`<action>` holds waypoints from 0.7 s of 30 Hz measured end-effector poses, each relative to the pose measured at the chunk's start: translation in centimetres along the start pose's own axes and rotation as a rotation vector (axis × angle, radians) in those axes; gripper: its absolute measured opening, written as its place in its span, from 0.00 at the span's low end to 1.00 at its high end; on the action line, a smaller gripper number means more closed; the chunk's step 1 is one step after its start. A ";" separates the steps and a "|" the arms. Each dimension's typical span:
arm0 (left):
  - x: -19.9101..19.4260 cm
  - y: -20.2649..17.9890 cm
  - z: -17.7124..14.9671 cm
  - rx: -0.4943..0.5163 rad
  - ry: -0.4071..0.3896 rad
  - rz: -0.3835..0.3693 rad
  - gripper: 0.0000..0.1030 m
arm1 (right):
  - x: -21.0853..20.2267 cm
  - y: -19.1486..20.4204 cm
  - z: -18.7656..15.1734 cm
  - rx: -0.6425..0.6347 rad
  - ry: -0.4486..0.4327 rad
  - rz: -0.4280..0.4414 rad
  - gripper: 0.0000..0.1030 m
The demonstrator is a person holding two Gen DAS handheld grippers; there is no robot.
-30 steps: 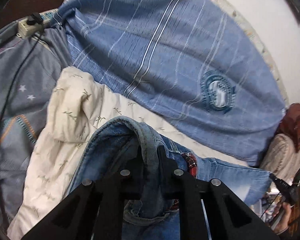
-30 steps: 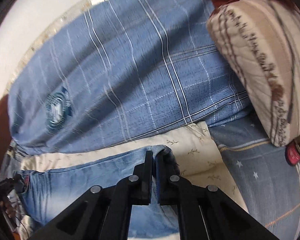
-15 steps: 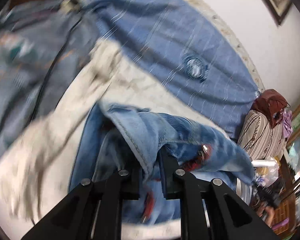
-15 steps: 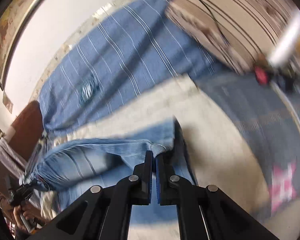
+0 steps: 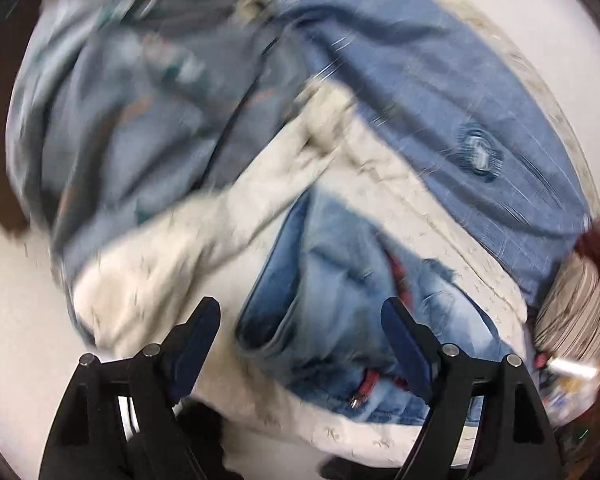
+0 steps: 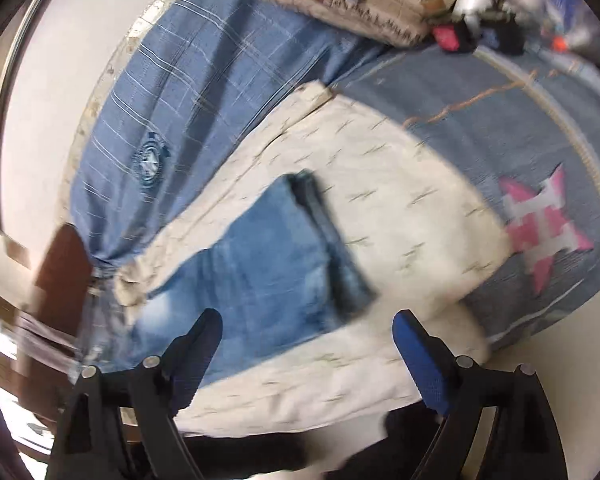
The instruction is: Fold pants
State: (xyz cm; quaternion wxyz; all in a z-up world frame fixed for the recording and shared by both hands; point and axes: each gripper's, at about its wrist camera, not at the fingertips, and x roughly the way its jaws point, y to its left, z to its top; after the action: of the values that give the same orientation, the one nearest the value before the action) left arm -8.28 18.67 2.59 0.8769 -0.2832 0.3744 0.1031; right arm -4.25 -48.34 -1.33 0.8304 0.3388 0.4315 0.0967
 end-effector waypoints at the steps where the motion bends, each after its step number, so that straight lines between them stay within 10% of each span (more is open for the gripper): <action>1: -0.4 -0.9 0.3 0.031 -0.023 -0.012 0.81 | 0.6 0.3 0.2 0.015 0.018 0.004 0.87; 5: -0.6 -3.5 0.2 0.012 0.034 -0.171 0.81 | 2.3 2.1 -0.6 0.089 0.058 0.068 0.86; 11: 0.7 -1.3 -4.6 -0.227 0.086 -0.060 0.81 | 3.7 2.3 -3.1 0.210 0.087 0.105 0.86; 18: 5.5 -1.0 -2.7 -0.398 0.168 -0.069 0.81 | 6.1 2.0 -3.4 0.278 0.114 0.095 0.86; 21: 5.5 -0.6 -1.8 -0.425 0.129 -0.042 0.55 | 6.4 1.4 -3.2 0.328 0.100 0.105 0.86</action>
State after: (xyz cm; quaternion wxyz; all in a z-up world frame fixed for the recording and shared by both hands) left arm -5.30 16.96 -2.09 0.7739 -0.4751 0.3935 0.1433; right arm -2.66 -42.88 -5.80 0.7353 0.4866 0.4640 0.0851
